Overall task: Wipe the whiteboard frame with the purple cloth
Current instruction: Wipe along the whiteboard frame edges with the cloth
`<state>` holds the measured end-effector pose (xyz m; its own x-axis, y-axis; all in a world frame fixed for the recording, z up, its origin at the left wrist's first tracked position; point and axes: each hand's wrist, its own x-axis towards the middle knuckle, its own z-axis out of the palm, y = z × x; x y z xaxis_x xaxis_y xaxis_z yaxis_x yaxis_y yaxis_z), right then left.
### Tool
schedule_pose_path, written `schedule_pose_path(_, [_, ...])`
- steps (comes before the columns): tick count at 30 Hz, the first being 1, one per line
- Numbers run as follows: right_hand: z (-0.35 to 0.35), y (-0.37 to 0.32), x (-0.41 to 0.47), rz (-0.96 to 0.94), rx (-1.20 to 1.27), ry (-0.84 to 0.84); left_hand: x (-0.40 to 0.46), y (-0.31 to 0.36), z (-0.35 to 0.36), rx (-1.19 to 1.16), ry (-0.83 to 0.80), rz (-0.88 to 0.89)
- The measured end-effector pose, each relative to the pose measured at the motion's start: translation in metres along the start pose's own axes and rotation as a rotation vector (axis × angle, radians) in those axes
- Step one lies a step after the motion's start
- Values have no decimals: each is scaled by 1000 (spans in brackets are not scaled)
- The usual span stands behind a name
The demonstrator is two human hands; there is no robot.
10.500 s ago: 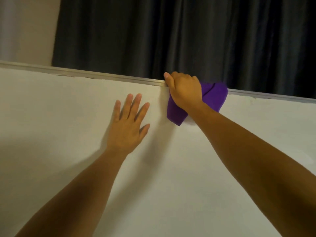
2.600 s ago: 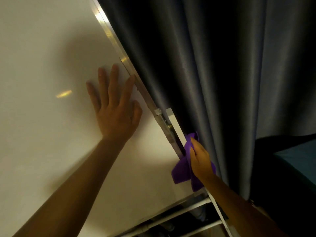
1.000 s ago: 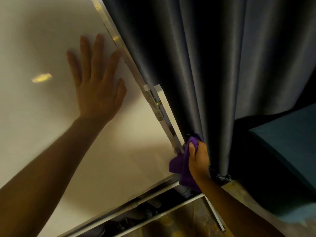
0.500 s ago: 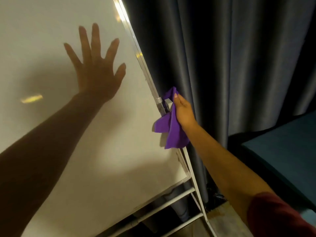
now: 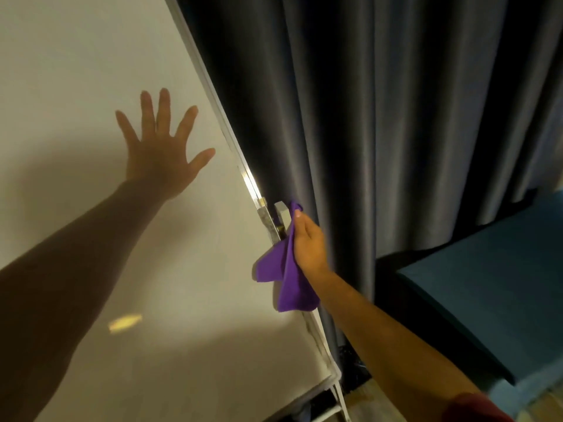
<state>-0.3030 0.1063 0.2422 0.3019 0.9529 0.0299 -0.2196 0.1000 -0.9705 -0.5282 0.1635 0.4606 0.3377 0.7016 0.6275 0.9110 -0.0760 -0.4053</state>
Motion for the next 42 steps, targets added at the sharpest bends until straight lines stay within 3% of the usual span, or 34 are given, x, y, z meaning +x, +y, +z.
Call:
schedule_pose_path(6, [-9, 41, 6, 129, 9, -1, 5, 2, -1, -16, -52, -23])
schedule_pose_path(10, [-25, 56, 9, -48, -203, -123, 1, 19, -7, -11, -89, -121])
schedule_pose_path(15, [-10, 4, 12, 21, 4, -118, -19, 66, -4, -37, -118, -326])
schedule_pose_path(19, [8, -50, 18, -336, -39, -236, -41, 93, 0, -49, -167, -352])
schedule_pose_path(21, [6, -43, 19, -415, -89, -259, -61, 110, 11, -22, -168, -364])
schedule_pose_path(24, [-4, -3, 14, -264, -150, -203, -73, 125, 23, -50, -148, -419])
schedule_pose_path(27, [-17, 41, 14, -23, -167, -28, -70, 122, 25, -34, -167, -423])
schedule_pose_path(32, [-39, 69, 29, -107, -231, 69, -71, 121, 26, -28, -161, -427])
schedule_pose_path(36, [-69, 69, 37, -68, -189, 222, -70, 118, 30, -35, -146, -409])
schedule_pose_path(42, [-66, 96, -57, -27, -150, 86, -64, 119, 33, -65, -143, -421])
